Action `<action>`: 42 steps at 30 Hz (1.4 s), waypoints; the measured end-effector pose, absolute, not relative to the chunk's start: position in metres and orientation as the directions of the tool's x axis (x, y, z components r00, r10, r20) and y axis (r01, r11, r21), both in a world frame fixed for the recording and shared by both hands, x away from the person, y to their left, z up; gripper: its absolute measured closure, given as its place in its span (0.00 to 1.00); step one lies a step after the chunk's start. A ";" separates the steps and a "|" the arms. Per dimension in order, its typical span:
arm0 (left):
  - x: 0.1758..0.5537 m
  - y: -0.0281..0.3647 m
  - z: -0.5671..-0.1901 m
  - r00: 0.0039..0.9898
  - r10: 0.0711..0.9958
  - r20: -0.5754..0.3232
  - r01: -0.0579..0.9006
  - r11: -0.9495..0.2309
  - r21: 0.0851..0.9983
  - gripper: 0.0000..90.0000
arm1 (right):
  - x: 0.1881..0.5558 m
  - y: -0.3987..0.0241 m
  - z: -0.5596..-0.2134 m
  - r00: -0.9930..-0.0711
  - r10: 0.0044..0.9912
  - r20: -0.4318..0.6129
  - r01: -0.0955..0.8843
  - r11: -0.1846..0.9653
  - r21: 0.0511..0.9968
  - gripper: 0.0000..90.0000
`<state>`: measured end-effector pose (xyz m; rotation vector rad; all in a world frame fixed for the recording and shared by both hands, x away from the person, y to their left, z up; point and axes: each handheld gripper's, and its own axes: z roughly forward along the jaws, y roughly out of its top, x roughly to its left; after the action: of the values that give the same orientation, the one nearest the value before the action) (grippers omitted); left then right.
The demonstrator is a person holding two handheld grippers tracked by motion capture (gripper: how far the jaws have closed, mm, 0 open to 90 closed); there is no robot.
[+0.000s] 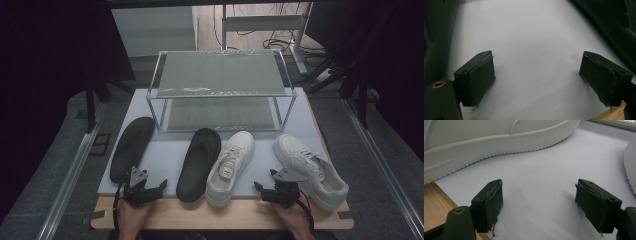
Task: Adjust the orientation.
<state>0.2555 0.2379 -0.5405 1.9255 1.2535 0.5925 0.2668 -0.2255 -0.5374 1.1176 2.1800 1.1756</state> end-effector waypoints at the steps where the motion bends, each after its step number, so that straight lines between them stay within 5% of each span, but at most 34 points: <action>1: 0.256 0.238 -0.540 0.412 0.911 -0.020 0.564 -0.238 0.791 0.14 | 0.267 -0.226 -0.537 -0.589 0.808 0.008 0.452 0.320 0.833 0.25; 42: 0.257 0.241 -0.531 0.414 0.908 -0.059 0.567 -0.207 0.797 0.14 | 0.265 -0.221 -0.538 -0.558 0.830 -0.001 0.485 0.327 0.811 0.02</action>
<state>0.2566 0.2409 -0.5305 1.8948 1.2584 0.5566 0.2648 -0.2206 -0.5382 1.1604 2.1789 1.1147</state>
